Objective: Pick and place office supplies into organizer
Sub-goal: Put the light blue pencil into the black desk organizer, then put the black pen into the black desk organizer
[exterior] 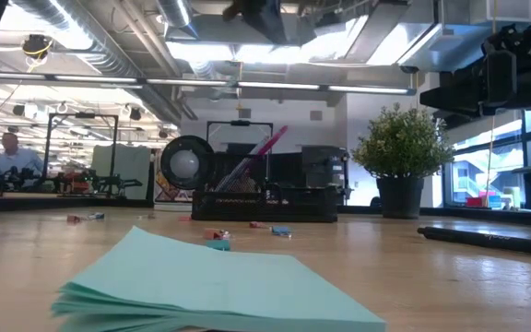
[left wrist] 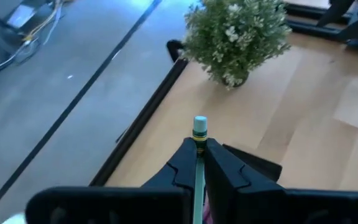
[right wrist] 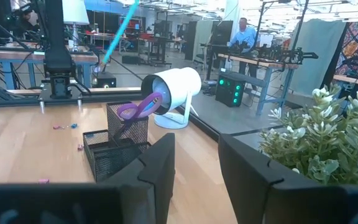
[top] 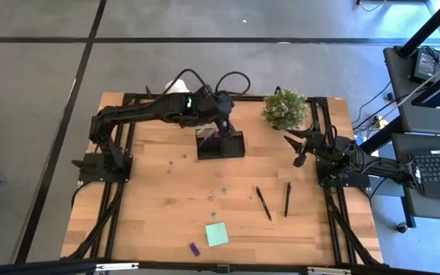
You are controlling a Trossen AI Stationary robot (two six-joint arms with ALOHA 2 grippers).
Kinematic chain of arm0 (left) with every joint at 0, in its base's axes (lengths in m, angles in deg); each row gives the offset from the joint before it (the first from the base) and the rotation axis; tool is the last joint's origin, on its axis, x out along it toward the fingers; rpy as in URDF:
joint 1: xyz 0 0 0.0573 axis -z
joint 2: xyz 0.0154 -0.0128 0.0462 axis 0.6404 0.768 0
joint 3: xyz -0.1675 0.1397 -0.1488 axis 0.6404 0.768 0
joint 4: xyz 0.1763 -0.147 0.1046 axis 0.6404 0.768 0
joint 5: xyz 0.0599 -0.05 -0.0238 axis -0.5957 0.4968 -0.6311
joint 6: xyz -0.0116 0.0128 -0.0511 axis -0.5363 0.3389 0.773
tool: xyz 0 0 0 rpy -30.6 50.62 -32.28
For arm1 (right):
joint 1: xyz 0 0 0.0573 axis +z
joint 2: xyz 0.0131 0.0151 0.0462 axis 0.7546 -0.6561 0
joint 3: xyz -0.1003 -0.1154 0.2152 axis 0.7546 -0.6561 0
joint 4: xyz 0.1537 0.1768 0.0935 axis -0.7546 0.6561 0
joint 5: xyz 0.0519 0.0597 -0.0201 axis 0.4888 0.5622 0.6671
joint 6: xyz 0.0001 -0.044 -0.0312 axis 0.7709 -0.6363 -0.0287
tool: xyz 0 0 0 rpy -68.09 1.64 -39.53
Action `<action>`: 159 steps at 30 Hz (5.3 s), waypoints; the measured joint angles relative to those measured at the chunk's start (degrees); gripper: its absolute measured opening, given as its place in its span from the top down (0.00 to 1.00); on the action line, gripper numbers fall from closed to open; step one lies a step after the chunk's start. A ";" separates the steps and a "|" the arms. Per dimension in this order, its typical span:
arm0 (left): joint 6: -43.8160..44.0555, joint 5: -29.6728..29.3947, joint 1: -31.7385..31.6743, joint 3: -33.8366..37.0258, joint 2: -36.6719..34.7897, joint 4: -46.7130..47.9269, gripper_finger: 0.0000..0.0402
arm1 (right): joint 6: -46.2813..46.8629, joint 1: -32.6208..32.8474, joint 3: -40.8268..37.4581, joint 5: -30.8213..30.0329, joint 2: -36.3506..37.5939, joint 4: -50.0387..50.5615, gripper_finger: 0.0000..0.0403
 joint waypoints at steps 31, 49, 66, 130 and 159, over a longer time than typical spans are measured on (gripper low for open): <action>-2.35 10.82 -6.45 32.48 -5.03 -33.63 0.97 | 1.03 -0.02 0.02 -0.02 0.00 -0.11 0.68; -0.85 11.32 -6.64 48.69 -10.59 -48.25 0.97 | 1.05 -0.02 0.01 -0.02 0.00 -0.13 0.68; -2.43 11.38 -6.62 51.72 -10.58 -50.45 0.92 | 2.63 -0.02 0.01 -0.04 0.00 -0.21 0.68; 0.20 14.09 -3.60 81.55 -42.12 -82.33 0.77 | 47.83 2.36 44.44 22.65 -58.94 43.99 0.68; 0.88 14.53 -3.60 81.55 -42.05 -80.44 0.77 | 53.83 15.73 44.68 23.62 -77.57 26.85 0.60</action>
